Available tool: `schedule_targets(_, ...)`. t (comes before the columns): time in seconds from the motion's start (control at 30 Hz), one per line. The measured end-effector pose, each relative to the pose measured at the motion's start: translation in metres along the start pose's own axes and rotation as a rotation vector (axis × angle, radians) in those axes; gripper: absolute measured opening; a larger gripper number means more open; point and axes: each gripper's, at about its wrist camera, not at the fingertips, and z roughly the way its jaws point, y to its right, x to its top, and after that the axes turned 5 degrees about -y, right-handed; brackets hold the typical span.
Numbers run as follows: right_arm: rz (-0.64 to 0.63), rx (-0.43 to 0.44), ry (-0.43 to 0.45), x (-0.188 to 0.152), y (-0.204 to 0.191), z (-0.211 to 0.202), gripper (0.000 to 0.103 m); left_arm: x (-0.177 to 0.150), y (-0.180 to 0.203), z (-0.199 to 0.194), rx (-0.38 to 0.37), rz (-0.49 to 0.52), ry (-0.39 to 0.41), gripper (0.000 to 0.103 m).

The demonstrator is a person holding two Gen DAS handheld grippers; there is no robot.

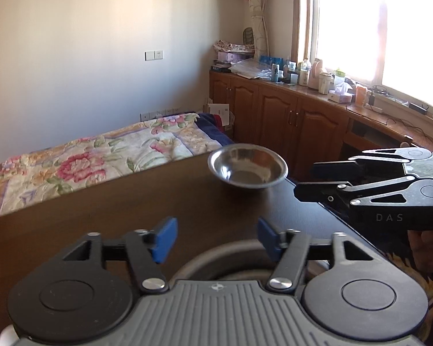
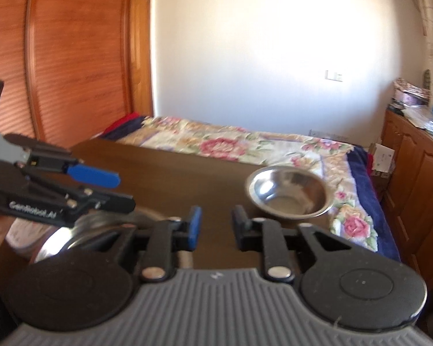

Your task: Organize plates and bowls

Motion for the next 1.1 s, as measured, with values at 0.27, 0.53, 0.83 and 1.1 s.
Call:
schedule_targets(0.27,0.089,-0.05,0.051,0.007,0.046,0.022,0.085,0.031,0.0,0.03,0.009,0.032,0.017,0.094)
schedule_targets(0.53,0.124,-0.085,0.069,0.009,0.081,0.049,0.103,0.057,-0.003,0.063,0.001,0.079,0.006,0.099)
schedule_targets(0.83,0.157,-0.086,0.051,0.003,0.107,0.079,0.103,0.074,-0.004,0.118,-0.045,0.095,-0.079,0.071)
schedule_targets(1.1,0.178,-0.049,0.001,-0.003,0.115,0.093,0.082,0.08,-0.011,0.151,-0.076,0.091,-0.167,0.05)
